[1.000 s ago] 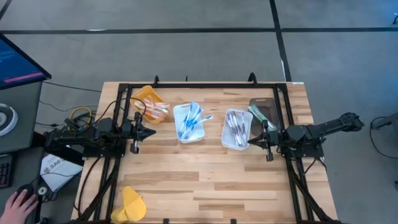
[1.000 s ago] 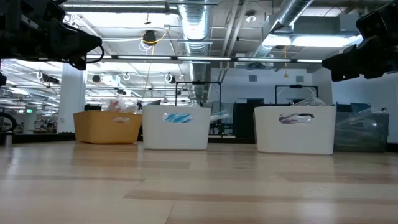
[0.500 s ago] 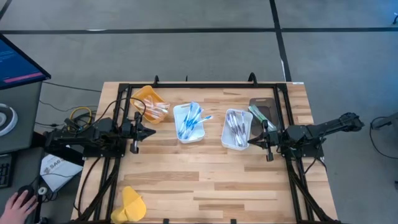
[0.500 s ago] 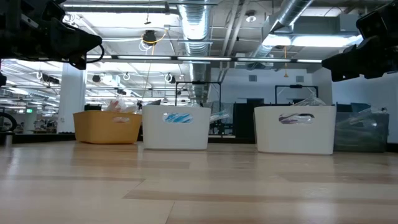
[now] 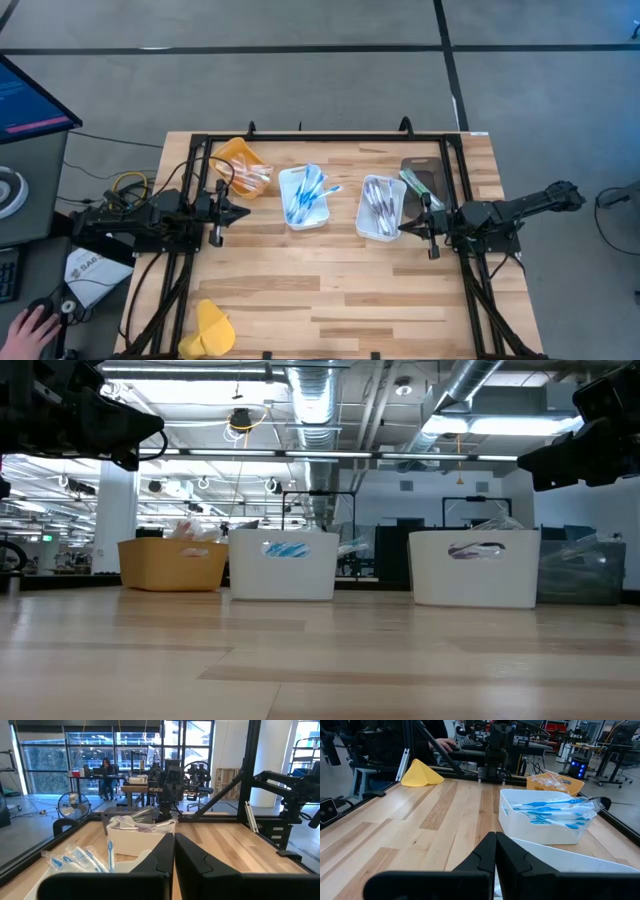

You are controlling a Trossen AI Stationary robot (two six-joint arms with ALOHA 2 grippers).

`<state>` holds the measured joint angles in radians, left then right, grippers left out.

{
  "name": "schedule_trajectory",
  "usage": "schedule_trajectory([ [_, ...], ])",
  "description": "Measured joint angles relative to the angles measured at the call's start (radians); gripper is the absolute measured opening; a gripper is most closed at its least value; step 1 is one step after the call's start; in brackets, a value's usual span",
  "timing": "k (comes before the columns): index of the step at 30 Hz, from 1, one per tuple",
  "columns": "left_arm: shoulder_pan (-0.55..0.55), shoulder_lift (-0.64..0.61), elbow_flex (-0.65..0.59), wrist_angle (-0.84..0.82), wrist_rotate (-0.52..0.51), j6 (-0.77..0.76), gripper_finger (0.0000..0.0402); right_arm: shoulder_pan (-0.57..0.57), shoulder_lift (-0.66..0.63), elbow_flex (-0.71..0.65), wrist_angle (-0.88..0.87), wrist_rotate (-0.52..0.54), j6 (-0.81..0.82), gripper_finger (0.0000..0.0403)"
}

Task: Pick & Place Toothbrushes
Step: Return to Home Position

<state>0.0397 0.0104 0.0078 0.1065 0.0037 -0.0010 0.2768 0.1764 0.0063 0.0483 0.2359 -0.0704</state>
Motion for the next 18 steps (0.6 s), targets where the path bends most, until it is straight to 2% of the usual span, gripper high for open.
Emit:
schedule_trajectory([
  [18,0.000,0.000,0.000,0.007,0.000,0.000,0.0008,0.000,0.000,0.000,0.000,0.000,0.000,0.0001],
])
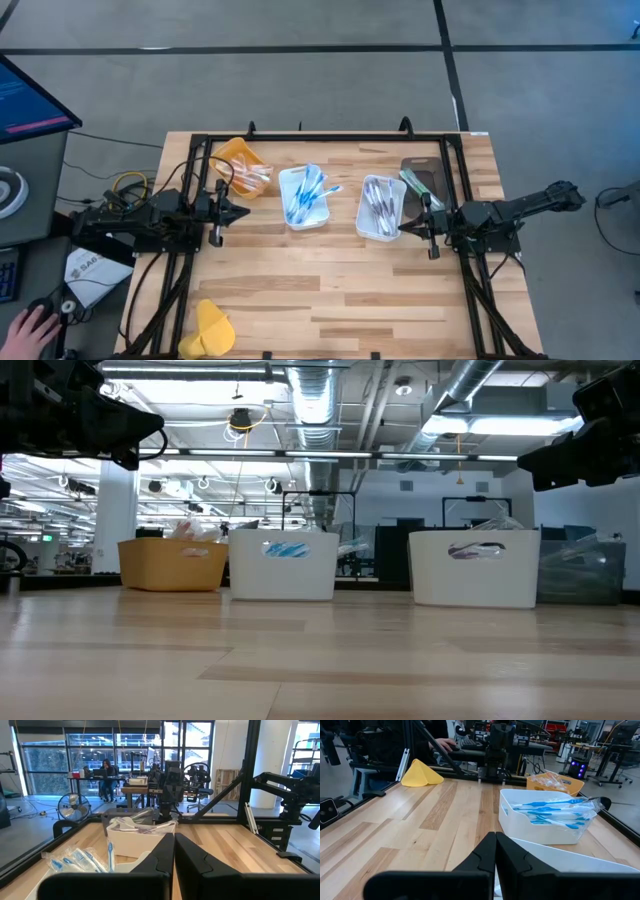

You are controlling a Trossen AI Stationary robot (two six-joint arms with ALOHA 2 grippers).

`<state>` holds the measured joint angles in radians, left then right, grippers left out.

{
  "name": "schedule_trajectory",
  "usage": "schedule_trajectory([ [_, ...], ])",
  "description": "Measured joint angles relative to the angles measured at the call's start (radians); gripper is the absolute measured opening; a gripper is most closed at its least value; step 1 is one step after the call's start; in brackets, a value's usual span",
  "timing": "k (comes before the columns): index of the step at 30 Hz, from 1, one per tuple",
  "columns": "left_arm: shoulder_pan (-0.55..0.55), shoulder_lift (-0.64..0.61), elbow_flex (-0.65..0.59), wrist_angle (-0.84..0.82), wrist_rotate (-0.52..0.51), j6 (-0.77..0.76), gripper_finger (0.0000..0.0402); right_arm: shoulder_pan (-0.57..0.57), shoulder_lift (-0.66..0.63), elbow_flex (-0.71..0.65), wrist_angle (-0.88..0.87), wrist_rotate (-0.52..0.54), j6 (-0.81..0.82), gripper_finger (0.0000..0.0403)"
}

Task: Pick & Place Toothbrushes
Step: Return to Home Position

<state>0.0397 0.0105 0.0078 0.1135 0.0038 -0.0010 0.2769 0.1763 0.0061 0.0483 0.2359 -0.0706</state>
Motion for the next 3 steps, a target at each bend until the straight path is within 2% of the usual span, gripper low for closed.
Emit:
schedule_trajectory([
  [3,0.000,0.000,0.000,0.000,0.000,0.000,0.0008,0.000,0.000,0.000,0.000,0.000,0.000,0.0001],
])
